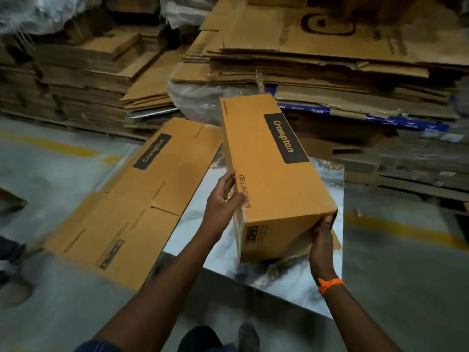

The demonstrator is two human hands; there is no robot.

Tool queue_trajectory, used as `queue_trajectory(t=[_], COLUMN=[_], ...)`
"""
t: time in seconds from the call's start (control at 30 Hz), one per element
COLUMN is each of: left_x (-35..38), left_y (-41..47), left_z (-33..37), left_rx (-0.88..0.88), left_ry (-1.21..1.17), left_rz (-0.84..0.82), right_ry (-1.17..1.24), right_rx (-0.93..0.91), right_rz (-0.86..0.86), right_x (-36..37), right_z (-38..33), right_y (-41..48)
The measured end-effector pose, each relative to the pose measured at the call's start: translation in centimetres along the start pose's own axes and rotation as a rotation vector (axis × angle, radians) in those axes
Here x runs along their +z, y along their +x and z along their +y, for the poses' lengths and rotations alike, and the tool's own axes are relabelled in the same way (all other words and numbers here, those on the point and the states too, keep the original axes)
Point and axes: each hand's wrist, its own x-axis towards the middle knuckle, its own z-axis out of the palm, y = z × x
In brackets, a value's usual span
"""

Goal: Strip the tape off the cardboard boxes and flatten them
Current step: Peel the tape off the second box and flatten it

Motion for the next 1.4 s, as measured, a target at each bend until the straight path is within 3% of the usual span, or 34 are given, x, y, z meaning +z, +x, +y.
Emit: queue_trajectory(t=[0.17,0.27,0.37,0.43,0.53,0.63,0.7,0.8,0.87,0.97,1.1,1.2,1.27,1.4], left_x=[0.2,-0.5,-2.0,-3.3,-4.7,-6.0,-7.1,-7.7,-7.5,-7.3,-7.9,-6.0,-3.5,1.9], left_y=[2.0,3.1,2.9,2.5,1.8,1.8,2.4,4.2,5.3,6.4,6.3,5.1,4.3,2.9], left_z=[-1.8,-2.7,-4.1,-5.6,-8.1,-8.3,-6.6,-2.1,1.3,3.6,0.6,-3.3,-5.1,-6.8], left_rx=[0.034,0.067,-0.133,-0.293,-0.375,-0.388,-0.284,-0.036,0.131,0.244,0.333,0.489,0.549,0.627], left_ry=[0.175,0.178,0.063,0.059,0.064,0.039,0.076,0.261,0.457,0.589,0.560,0.672,0.763,0.898], left_rz=[-0.159,-0.140,-0.094,-0.190,-0.366,-0.363,-0.356,-0.365,-0.486,-0.691,-0.922,-0.965,-1.027,-0.948], right_ry=[-0.337,-0.425,-0.473,-0.487,-0.524,-0.514,-0.487,-0.180,0.016,0.160,0.034,-0.172,-0.195,-0.080], right_rx=[-0.213,-0.292,-0.293,-0.237,-0.184,-0.121,-0.107,-0.040,0.021,0.103,0.259,0.114,-0.037,-0.072], right_rz=[0.262,0.416,0.390,0.345,0.319,0.221,0.191,0.186,0.167,0.174,0.339,0.365,0.403,0.181], right_x=[0.7,0.7,1.7,2.7,4.0,5.8,7.6,10.2,11.2,11.6,9.8,5.8,4.7,2.0], right_z=[-2.6,-2.9,-5.1,-6.6,-7.6,-7.0,-6.1,-5.4,-4.7,-2.6,1.2,5.5,3.4,-1.6], right_y=[-3.6,-4.6,-2.7,-1.1,0.0,-0.9,-1.8,-3.5,-4.5,-4.8,-4.0,-2.2,-3.4,-6.0])
